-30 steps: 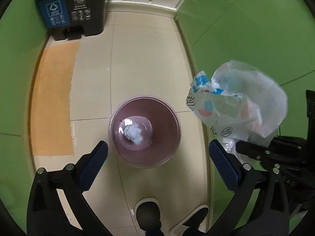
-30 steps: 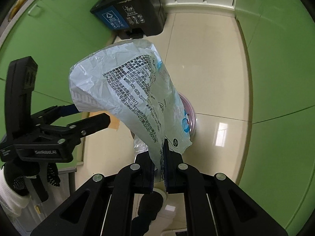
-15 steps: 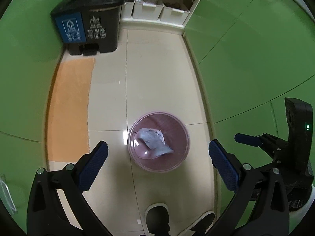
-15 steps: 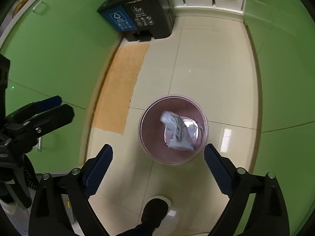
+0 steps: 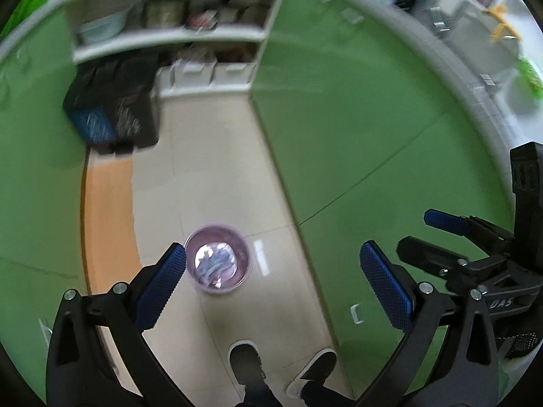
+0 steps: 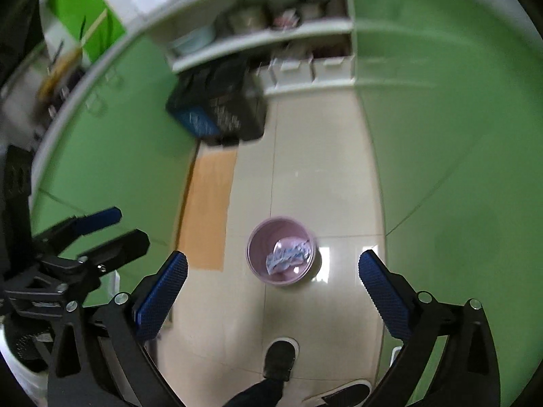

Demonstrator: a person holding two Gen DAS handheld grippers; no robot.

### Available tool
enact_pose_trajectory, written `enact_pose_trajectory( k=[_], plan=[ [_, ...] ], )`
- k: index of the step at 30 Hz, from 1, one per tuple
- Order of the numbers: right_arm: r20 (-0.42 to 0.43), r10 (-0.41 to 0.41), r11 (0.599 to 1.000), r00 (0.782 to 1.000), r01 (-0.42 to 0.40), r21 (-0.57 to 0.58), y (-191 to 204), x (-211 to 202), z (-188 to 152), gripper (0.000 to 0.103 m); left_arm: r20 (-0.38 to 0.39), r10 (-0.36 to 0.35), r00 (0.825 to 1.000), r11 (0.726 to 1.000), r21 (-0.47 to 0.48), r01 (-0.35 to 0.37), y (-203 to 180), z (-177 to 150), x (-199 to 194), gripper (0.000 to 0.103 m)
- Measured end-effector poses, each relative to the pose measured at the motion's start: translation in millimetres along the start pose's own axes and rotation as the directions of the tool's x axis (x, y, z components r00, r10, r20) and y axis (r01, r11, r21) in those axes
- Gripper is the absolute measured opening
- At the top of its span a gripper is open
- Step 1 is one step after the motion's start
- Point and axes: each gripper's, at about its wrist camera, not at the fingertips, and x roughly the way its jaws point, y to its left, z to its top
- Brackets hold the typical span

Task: Collect trash
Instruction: 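Move both tools back over the counter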

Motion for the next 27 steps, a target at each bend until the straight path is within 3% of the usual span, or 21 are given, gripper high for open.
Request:
enact_pose_trajectory(
  k=[6, 11, 14, 18, 20, 23, 25, 27],
  plan=[
    [0.192, -0.094, 0.991, 0.977, 0.074, 0.111, -22.4, -148.5, 4.7, 0.097, 0.094, -0.086, 0.992, 0.991, 0.113, 0.075, -80.3, 40.8, -85.5, 0.1],
    [0.305, -0.235, 0.956, 0.923, 0.163, 0.245, -55.3, -257.8, -17.8, 0.097, 0.148, -0.198, 0.969, 0.962, 0.219, 0.163, -145.2, 66.7, -139.0, 0.1],
    [0.327, -0.311, 0.926, 0.892, 0.207, 0.315, -76.0, -296.9, -33.1, 0.097, 0.162, -0.221, 0.962, 0.945, 0.281, 0.17, -183.9, 72.7, -160.6, 0.1],
    [0.348, -0.433, 0.871, 0.832, 0.286, 0.4, -109.7, -349.9, -65.0, 0.097, 0.136, -0.227, 0.964, 0.93, 0.323, 0.174, -224.2, 76.0, -171.9, 0.1],
    [0.335, -0.464, 0.85, 0.82, 0.306, 0.428, -126.1, -367.5, -74.6, 0.097, 0.125, -0.269, 0.955, 0.911, 0.354, 0.21, -242.8, 76.0, -176.5, 0.1],
    [0.339, -0.517, 0.822, 0.786, 0.346, 0.452, -154.5, -389.8, -91.5, 0.097, 0.124, -0.299, 0.946, 0.885, 0.408, 0.226, -270.7, 77.0, -177.0, 0.1],
    [0.318, -0.538, 0.806, 0.781, 0.366, 0.465, -173.0, -395.9, -99.1, 0.097, 0.113, -0.314, 0.943, 0.874, 0.422, 0.24, -285.5, 78.7, -174.3, 0.1],
    [0.301, -0.53, 0.803, 0.793, 0.356, 0.478, -192.5, -395.5, -104.1, 0.097, 0.091, -0.333, 0.938, 0.865, 0.426, 0.266, -303.4, 78.8, -169.0, 0.1]
  ],
)
